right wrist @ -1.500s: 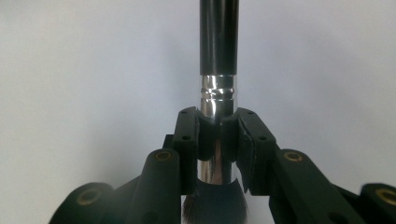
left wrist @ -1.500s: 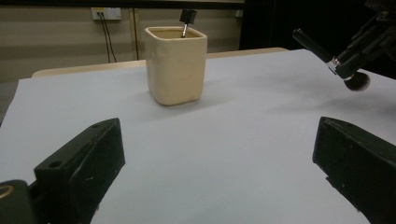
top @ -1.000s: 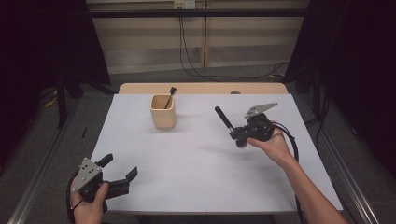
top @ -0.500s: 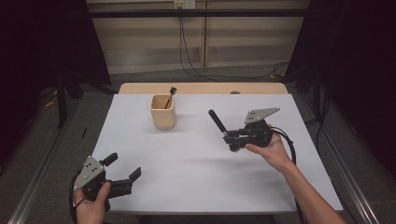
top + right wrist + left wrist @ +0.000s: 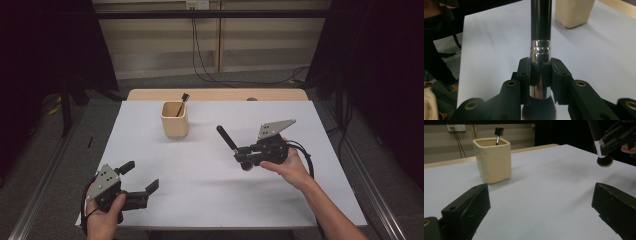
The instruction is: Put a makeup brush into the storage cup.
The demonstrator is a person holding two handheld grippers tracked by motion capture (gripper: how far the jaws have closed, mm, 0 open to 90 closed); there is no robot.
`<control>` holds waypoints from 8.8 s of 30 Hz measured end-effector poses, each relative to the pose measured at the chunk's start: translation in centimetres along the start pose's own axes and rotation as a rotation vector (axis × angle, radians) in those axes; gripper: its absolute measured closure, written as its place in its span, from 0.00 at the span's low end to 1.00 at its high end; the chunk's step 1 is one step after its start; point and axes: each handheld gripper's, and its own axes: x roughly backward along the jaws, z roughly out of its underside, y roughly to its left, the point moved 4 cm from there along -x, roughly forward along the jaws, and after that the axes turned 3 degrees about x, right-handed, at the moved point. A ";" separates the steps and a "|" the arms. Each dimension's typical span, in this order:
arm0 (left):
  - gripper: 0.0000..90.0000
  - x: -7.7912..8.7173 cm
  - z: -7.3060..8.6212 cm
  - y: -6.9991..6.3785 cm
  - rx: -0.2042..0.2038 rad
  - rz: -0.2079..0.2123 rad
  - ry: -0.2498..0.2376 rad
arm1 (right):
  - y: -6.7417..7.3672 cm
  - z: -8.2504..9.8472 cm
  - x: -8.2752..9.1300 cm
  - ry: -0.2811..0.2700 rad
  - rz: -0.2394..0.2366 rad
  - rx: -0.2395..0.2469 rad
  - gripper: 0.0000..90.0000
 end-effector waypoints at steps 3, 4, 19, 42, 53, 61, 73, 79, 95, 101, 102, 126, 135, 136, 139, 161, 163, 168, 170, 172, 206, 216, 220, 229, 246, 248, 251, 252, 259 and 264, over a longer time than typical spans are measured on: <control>0.02 -0.2 -0.4 -0.5 0.004 0.022 -0.004 | 0.9 -0.2 -0.1 0.015 -0.019 0.015 0.80; 0.02 -0.3 -0.5 -0.7 0.002 0.027 -0.004 | 1.2 -0.2 -0.2 0.021 -0.025 0.023 0.80; 0.02 -3.3 -1.8 -2.8 -0.072 0.166 0.016 | 3.4 -0.6 -1.0 0.077 -0.108 0.063 0.80; 0.02 -6.6 -3.1 -5.4 -0.105 0.351 0.127 | 4.7 -1.3 -2.6 0.281 -0.156 0.163 0.80; 0.02 -7.6 -3.1 -6.1 -0.140 0.372 0.168 | 5.0 -1.7 -2.9 0.392 -0.171 0.215 0.80; 0.02 -7.6 -3.1 -6.3 -0.189 0.376 0.202 | 4.9 -1.7 -3.2 0.458 -0.186 0.218 0.80; 0.03 -8.3 -3.4 -6.1 -0.223 0.348 0.264 | 4.6 -1.9 -3.1 0.552 -0.170 0.242 0.80; 0.04 -8.7 -3.5 -6.1 -0.244 0.350 0.292 | 4.4 -1.9 -3.1 0.610 -0.159 0.254 0.80; 0.04 -10.5 -3.5 -6.3 -0.313 0.406 0.427 | 3.0 -2.3 -3.4 0.756 -0.108 0.309 0.80; 0.06 -11.1 -3.4 -6.4 -0.336 0.443 0.495 | 3.3 -2.1 -3.8 0.819 -0.122 0.320 0.80; 0.06 -11.2 -3.3 -6.4 -0.343 0.449 0.509 | 3.2 -2.1 -3.9 0.819 -0.129 0.324 0.80; 0.26 -13.1 -2.4 -7.7 -0.444 0.521 0.694 | 3.7 -1.9 -5.1 0.833 -0.197 0.348 0.80; 0.52 -13.5 -1.9 -7.7 -0.411 0.541 0.728 | 4.3 -1.7 -5.4 0.818 -0.212 0.358 0.80; 0.54 -13.5 -1.8 -7.7 -0.411 0.539 0.731 | 4.3 -1.7 -5.4 0.816 -0.216 0.361 0.80; 0.57 -13.7 -1.6 -7.6 -0.417 0.545 0.741 | 4.3 -1.6 -5.5 0.808 -0.214 0.361 0.80; 0.80 -14.6 -1.2 -8.2 -0.434 0.598 0.726 | 4.0 -1.2 -5.3 0.809 -0.200 0.391 0.80; 0.81 -14.7 -1.1 -8.2 -0.432 0.601 0.733 | 4.0 -1.1 -5.3 0.808 -0.200 0.391 0.79; 0.82 -14.6 -1.1 -8.2 -0.428 0.606 0.740 | 3.8 -1.1 -5.3 0.791 -0.202 0.389 0.79; 0.83 -14.6 -1.1 -8.2 -0.426 0.604 0.736 | 3.7 -1.1 -5.3 0.781 -0.198 0.380 0.75; 0.83 -14.6 -1.2 -8.2 -0.421 0.605 0.732 | 3.7 -1.2 -5.2 0.777 -0.209 0.384 0.72; 0.83 -12.5 -1.3 -6.8 -0.358 0.578 0.691 | 2.3 -0.8 -2.3 0.561 -0.112 0.226 0.08; 0.83 -11.7 -1.2 -5.5 -0.302 0.556 0.658 | 1.8 -0.6 -0.9 0.485 -0.109 0.199 0.04; 0.83 -11.1 -1.3 -5.2 -0.277 0.552 0.637 | 1.7 0.1 -0.5 0.478 -0.119 0.193 0.05; 0.83 -10.2 -1.0 -4.1 -0.229 0.530 0.587 | 1.7 1.7 0.0 0.479 -0.100 0.144 0.03; 0.83 -9.4 -1.7 -3.1 -0.124 0.529 0.423 | 1.8 2.1 0.3 0.293 -0.039 0.065 0.03; 0.83 -9.4 -1.8 -3.1 -0.117 0.529 0.403 | 1.8 2.1 0.3 0.261 -0.037 0.060 0.03; 0.83 -9.3 -2.1 -3.1 -0.101 0.532 0.367 | 1.9 1.9 0.4 0.215 -0.044 0.072 0.03; 0.83 -9.3 -2.1 -3.1 -0.101 0.531 0.359 | 2.1 1.8 0.4 0.204 -0.055 0.064 0.03; 0.83 -9.2 -2.6 -3.2 -0.073 0.534 0.278 | 3.0 1.5 -0.2 0.046 -0.054 0.122 0.04; 0.83 -9.1 -2.9 -3.4 -0.057 0.548 0.233 | 3.4 1.1 -0.5 -0.028 -0.037 0.096 0.04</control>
